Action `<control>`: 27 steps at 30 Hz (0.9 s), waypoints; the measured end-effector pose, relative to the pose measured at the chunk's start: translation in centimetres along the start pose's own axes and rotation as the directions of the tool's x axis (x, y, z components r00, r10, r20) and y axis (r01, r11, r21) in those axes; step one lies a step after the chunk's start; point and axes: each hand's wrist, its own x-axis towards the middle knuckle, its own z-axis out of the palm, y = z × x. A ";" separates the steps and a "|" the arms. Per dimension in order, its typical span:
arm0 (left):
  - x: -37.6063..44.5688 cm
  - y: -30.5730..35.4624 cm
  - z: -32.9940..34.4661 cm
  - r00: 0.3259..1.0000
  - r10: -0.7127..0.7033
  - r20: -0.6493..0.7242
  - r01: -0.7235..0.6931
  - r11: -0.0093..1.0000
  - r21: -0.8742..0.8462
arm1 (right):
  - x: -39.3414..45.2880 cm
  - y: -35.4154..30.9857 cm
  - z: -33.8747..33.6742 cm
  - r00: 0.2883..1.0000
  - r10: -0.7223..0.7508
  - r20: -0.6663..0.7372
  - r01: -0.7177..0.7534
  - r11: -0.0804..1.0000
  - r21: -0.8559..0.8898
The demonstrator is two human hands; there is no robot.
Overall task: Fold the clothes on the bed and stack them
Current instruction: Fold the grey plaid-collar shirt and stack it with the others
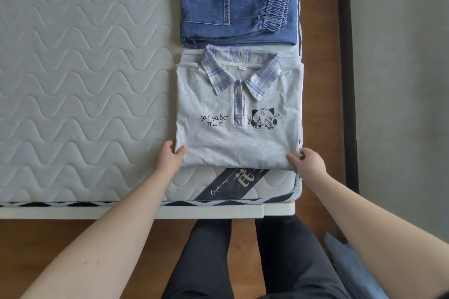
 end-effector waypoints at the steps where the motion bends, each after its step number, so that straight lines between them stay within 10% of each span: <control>1: 0.0 -0.3 0.0 0.999 -0.027 0.034 0.028 0.999 -0.039 | -0.1 0.2 0.0 1.000 0.007 -0.007 -0.007 1.000 0.014; 12: -0.6 -1.8 -0.1 0.999 0.031 -0.011 -0.029 0.991 0.128 | -0.6 0.8 1.8 0.976 0.081 -0.201 -0.055 0.990 0.133; 16: -1.9 -1.2 0.4 0.897 0.389 -0.210 -0.272 0.860 0.432 | -1.3 -0.2 3.0 0.890 0.163 -0.426 -0.142 0.986 0.082; 20: -2.7 0.9 3.2 0.674 0.738 0.037 -0.621 0.540 0.568 | -2.3 -3.1 6.4 0.839 -0.422 -0.344 0.347 0.901 -0.260; 27: -0.3 3.2 8.7 0.732 0.635 0.246 -0.588 0.407 0.699 | 0.2 -7.0 13.2 0.749 -0.656 -0.092 0.539 0.685 -0.491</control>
